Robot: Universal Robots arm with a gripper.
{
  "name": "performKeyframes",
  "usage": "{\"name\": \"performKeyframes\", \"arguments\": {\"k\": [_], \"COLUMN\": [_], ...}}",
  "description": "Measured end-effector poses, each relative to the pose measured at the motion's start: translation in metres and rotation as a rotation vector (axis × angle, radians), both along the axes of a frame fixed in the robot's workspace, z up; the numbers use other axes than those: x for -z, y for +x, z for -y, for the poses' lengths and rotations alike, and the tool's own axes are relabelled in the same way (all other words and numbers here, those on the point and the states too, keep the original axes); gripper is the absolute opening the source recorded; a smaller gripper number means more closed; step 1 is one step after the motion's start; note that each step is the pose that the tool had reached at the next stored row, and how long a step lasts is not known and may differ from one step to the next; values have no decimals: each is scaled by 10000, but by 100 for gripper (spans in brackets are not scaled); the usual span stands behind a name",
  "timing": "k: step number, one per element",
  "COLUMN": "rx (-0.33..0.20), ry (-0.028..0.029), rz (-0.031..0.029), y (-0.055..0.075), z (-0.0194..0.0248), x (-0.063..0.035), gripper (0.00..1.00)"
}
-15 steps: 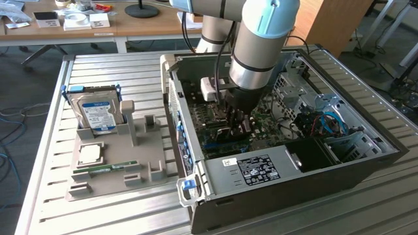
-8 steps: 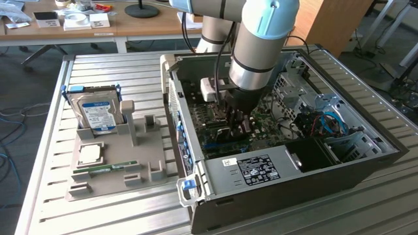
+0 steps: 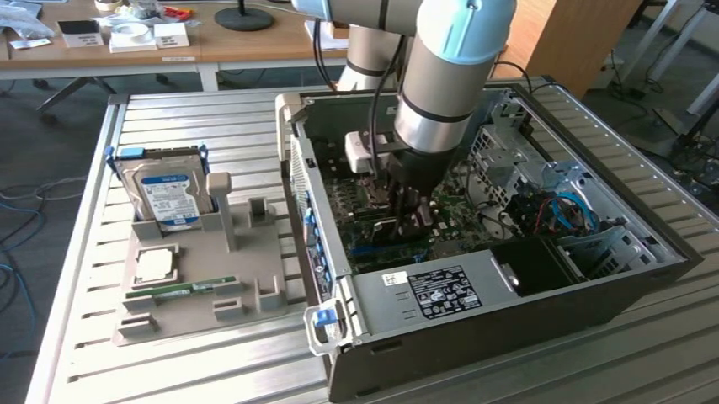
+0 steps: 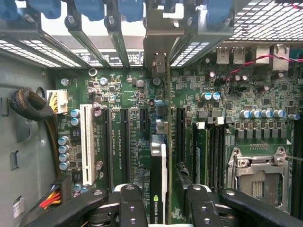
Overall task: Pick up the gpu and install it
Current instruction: 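Insert the gpu into the slot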
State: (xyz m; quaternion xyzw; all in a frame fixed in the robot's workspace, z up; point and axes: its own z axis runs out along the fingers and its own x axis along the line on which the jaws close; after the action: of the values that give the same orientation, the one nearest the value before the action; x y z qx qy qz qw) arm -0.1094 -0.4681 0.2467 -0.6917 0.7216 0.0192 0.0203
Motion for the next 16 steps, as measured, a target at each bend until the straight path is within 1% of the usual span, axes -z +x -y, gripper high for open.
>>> {"name": "performKeyframes", "arguments": {"k": [5,10,16], "rx": [0,-1,0], "ry": [1,-1,2], "rz": [1,-1,1], "y": [0,0,0], "z": [0,-16,-20], "x": [-48,-54,-84], "gripper": [40,40,40]}}
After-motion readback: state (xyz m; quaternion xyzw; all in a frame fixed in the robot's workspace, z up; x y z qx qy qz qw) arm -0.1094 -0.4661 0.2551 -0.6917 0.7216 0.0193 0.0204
